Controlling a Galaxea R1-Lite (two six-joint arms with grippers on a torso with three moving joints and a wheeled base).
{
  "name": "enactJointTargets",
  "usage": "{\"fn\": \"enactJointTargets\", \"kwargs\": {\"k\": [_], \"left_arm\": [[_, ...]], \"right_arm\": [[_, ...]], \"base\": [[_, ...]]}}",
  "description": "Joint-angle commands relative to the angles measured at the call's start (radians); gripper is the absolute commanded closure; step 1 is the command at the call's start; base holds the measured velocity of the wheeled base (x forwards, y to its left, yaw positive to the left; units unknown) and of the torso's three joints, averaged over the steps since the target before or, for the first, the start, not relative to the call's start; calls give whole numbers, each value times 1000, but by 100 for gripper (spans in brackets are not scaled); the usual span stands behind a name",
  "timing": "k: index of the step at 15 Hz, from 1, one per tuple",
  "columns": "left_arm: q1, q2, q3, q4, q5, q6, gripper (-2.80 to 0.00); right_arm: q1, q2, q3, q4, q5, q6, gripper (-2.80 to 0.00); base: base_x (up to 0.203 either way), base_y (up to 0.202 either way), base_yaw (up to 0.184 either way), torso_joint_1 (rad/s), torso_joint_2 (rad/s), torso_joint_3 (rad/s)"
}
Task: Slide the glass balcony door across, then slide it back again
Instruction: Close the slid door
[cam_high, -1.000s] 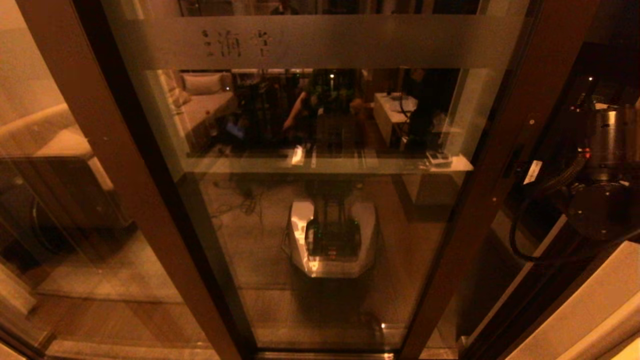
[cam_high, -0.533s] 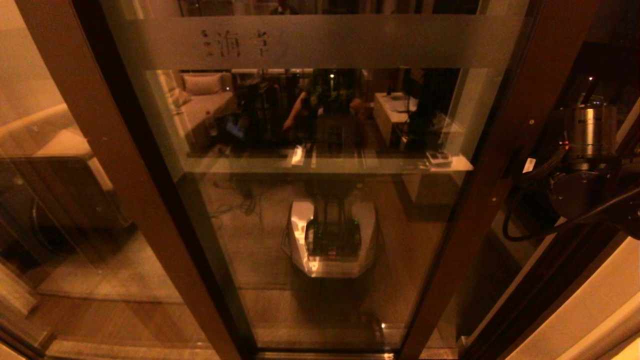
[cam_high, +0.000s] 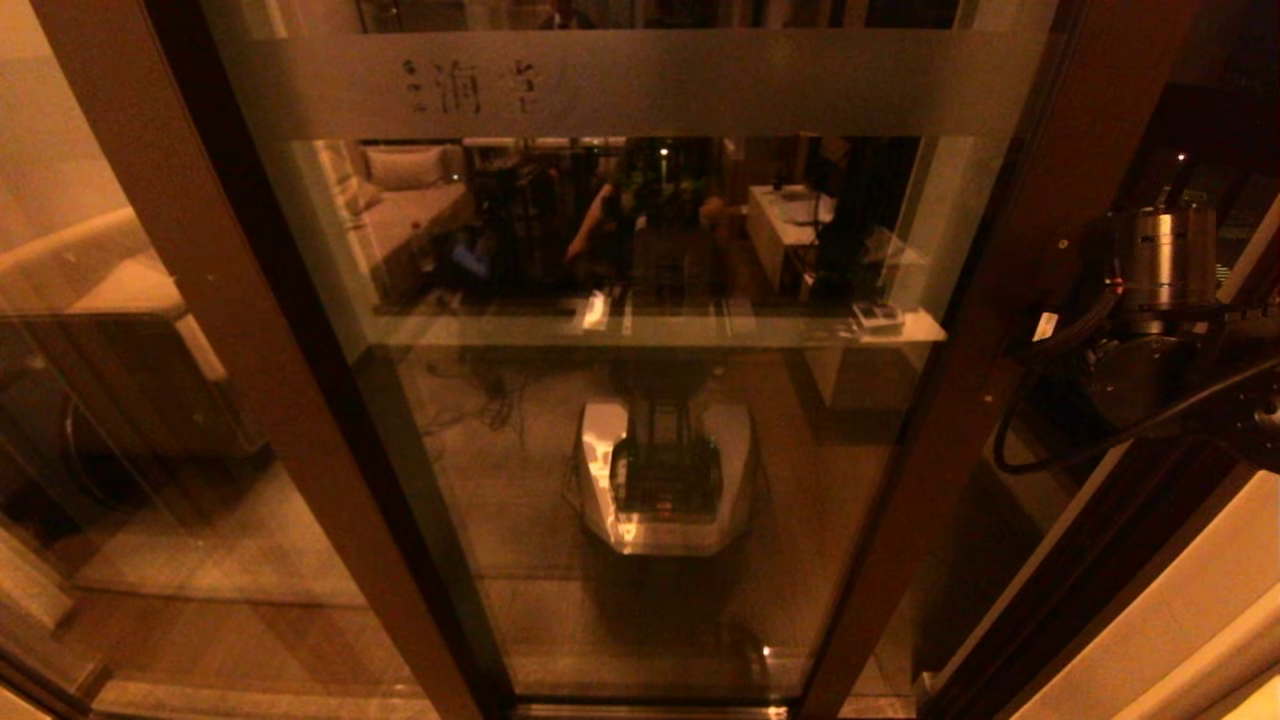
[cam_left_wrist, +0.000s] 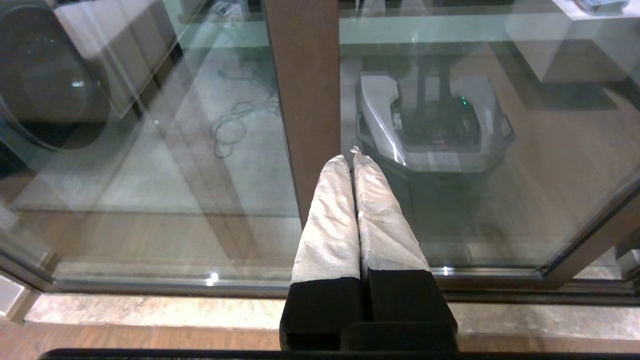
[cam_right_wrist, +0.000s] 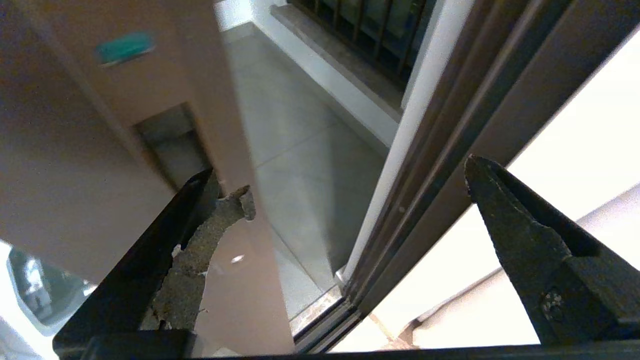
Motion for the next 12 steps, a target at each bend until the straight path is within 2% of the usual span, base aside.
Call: {"fn": "enactJointTargets", "kwargs": {"k": [1,4,8,12], "left_arm": [[0,0,0,1,0,0,0],[0,0,0,1,0,0,0],[0,0,0,1,0,0,0],[0,0,0,1,0,0,0]], "right_arm": [[-12,22,-14,-2,-4,1,-280],[-43,62,-60,-2,2,-1,-280],[-49,65,-70,-2,8,-3,-280],[-90,71,-73,-2,14,-6,-280]], "base": [[0,0,0,0,0,0],[0,0,0,0,0,0],[0,0,0,0,0,0],[0,0,0,0,0,0]]}}
